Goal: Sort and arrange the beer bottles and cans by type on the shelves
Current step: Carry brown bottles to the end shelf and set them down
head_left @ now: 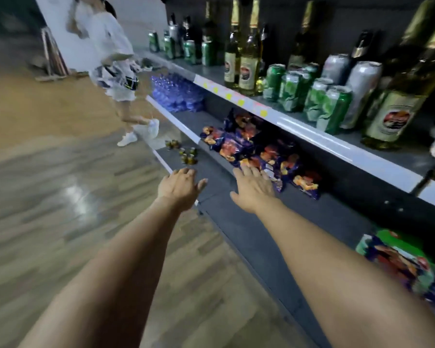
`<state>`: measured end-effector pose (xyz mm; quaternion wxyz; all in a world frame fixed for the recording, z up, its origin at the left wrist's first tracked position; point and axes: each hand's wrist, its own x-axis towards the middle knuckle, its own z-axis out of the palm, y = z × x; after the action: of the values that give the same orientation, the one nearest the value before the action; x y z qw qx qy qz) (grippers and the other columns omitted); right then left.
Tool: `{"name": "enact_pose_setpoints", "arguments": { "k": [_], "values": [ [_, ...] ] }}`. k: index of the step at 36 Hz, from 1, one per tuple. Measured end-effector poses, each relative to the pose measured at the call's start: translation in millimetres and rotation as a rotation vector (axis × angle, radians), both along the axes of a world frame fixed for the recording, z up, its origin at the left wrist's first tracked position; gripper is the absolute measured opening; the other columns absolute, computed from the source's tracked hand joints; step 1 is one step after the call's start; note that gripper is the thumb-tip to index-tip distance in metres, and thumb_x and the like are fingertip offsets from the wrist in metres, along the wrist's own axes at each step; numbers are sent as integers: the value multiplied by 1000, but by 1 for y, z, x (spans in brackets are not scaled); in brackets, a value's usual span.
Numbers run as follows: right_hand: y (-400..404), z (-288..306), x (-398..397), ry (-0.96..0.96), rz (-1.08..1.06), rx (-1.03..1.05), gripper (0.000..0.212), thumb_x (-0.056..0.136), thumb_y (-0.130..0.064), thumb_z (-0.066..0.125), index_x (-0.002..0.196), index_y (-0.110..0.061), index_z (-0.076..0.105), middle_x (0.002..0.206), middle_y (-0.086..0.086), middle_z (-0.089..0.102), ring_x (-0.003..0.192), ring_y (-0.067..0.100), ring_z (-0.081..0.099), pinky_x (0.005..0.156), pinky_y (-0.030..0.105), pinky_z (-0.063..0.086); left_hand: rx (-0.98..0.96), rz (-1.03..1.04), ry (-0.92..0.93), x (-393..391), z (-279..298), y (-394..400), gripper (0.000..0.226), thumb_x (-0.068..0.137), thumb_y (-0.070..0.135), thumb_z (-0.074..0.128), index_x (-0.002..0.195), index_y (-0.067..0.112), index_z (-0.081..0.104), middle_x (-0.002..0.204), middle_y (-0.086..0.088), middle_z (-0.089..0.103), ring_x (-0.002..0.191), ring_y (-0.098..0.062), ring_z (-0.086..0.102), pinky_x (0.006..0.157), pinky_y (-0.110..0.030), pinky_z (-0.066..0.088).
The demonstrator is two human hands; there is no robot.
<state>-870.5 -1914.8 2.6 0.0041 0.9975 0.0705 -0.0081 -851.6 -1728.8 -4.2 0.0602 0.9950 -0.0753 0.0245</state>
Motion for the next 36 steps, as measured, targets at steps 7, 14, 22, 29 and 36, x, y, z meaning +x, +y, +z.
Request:
{"name": "enact_pose_setpoints", "arguments": {
  "k": [7,14,22,29,36],
  "values": [
    [113,-10,65,30,79,27,66,97,-39,50,150,-13,20,160,9,14,143,31,21,117,42,19,-66,117,46,47,-17,125,60,98,57,30,134,14,50,141,-11,49,128,-32,46,101,-40,41],
    [185,-14,133,15,133,2,63,97,-38,48,149,-13,22,156,10,23,139,31,28,115,42,22,-59,137,61,102,-28,194,61,97,58,30,133,13,51,140,-11,50,128,-31,46,99,-40,42],
    [238,-28,237,34,164,-24,61,96,-37,50,147,-14,26,154,10,26,137,30,31,114,43,22,-50,131,72,199,-42,241,59,98,57,30,134,14,50,139,-11,50,126,-32,48,100,-40,41],
    [268,-18,358,-10,155,6,57,94,-39,49,142,-14,31,145,9,36,129,33,41,105,41,30,16,131,29,313,-19,271,57,99,55,30,140,18,44,141,-10,48,125,-32,47,95,-38,41],
    [298,-4,472,-11,100,24,54,94,-40,51,139,-15,36,142,9,40,126,31,45,102,40,33,28,94,22,429,1,303,55,99,55,31,136,18,47,141,-9,48,127,-32,46,98,-39,39]
  ]
}}
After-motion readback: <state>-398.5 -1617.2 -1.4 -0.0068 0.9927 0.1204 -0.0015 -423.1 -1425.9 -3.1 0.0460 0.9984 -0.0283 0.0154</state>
